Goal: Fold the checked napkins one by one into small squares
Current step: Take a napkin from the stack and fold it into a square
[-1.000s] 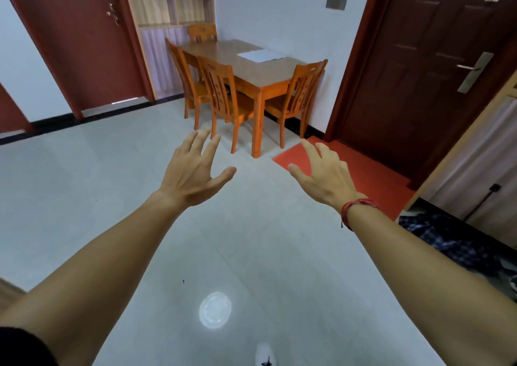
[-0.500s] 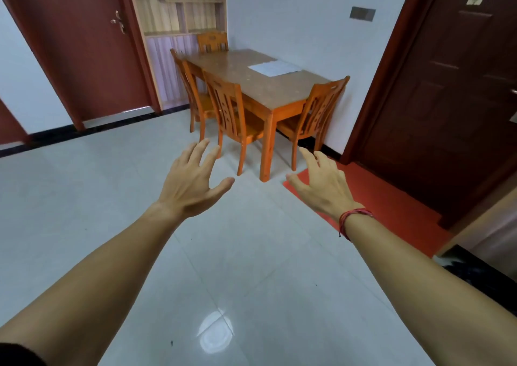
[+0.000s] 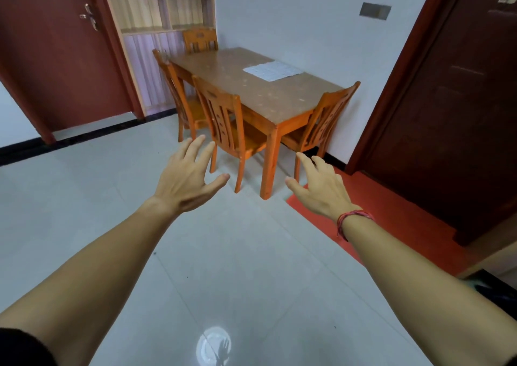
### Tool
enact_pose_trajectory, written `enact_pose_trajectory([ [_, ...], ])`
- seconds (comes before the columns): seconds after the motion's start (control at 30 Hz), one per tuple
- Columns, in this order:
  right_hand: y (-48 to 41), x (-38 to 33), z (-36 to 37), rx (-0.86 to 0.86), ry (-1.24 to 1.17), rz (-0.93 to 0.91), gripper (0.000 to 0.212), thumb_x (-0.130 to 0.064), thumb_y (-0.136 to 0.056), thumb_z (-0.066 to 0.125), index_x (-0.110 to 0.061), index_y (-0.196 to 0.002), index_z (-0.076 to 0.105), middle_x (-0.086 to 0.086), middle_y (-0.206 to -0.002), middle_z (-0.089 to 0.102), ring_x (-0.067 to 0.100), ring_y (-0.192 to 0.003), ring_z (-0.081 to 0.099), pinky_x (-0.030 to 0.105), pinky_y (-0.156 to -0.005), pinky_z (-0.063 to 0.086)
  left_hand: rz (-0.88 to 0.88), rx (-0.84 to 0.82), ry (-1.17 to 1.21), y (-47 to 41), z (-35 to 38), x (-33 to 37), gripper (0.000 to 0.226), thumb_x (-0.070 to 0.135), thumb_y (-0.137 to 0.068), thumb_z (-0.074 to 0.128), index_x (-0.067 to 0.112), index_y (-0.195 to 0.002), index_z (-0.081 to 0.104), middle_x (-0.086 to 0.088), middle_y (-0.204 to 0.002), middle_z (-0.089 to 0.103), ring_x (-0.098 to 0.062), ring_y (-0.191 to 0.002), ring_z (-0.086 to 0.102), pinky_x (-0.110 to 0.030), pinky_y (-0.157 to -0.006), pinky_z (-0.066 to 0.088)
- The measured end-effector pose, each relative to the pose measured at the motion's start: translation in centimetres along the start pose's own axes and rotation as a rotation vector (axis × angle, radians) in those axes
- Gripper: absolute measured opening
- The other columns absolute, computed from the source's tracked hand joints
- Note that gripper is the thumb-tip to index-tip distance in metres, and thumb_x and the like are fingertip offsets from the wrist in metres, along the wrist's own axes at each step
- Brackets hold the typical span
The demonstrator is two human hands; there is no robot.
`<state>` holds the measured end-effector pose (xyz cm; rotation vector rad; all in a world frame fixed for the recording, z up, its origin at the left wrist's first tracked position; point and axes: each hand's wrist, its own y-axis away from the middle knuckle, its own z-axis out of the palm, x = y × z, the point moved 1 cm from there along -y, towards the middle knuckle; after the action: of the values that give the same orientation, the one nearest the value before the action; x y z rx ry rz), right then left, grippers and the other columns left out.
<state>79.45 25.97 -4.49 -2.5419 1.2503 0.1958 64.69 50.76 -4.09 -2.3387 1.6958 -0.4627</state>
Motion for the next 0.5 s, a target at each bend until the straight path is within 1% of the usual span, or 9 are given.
enact_pose_trajectory([
  [0.1,-4.6,-0.2,1.2,-0.003,-0.007,0.033,0.068,-0.062,-0.089,0.037,-0.032,-0.148,0.02,0.006,-0.149,0.03,0.028,-0.135,0.031,0.046,-0.104,0.031,0.017,-0.016,0.007,-4.7,1.3,-2.3,0.083,0.071,-0.087,0.029,0.015,-0.148,0.03,-0.011,-0.156,0.027,-0.031,-0.142,0.024,-0.05,-0.112,0.031],
  [0.27,-11.7,0.6,2.8,0.029,0.003,0.042,0.068,-0.063,-0.088,0.036,-0.032,-0.146,0.022,0.005,-0.143,0.036,0.028,-0.13,0.036,0.045,-0.102,0.033,0.068,-0.021,0.014,-11.2,3.8,-4.4,0.083,0.068,-0.087,0.031,0.011,-0.146,0.033,-0.015,-0.154,0.03,-0.034,-0.141,0.026,-0.05,-0.113,0.03],
  [0.4,-18.0,2.0,4.9,0.009,-0.005,0.062,0.071,-0.067,-0.085,0.033,-0.035,-0.147,0.019,0.006,-0.15,0.03,0.029,-0.136,0.031,0.049,-0.107,0.032,0.066,-0.017,0.014,-16.6,6.5,-5.8,0.083,0.07,-0.087,0.031,0.012,-0.148,0.032,-0.013,-0.155,0.027,-0.032,-0.143,0.023,-0.048,-0.115,0.027],
  [0.5,-23.2,3.1,6.2,0.015,-0.019,0.065,0.071,-0.068,-0.084,0.033,-0.036,-0.146,0.019,0.006,-0.148,0.033,0.03,-0.134,0.033,0.05,-0.106,0.033,0.06,-0.029,0.002,-21.4,8.5,-6.7,0.085,0.071,-0.087,0.03,0.014,-0.149,0.029,-0.013,-0.156,0.026,-0.032,-0.143,0.022,-0.047,-0.114,0.027],
])
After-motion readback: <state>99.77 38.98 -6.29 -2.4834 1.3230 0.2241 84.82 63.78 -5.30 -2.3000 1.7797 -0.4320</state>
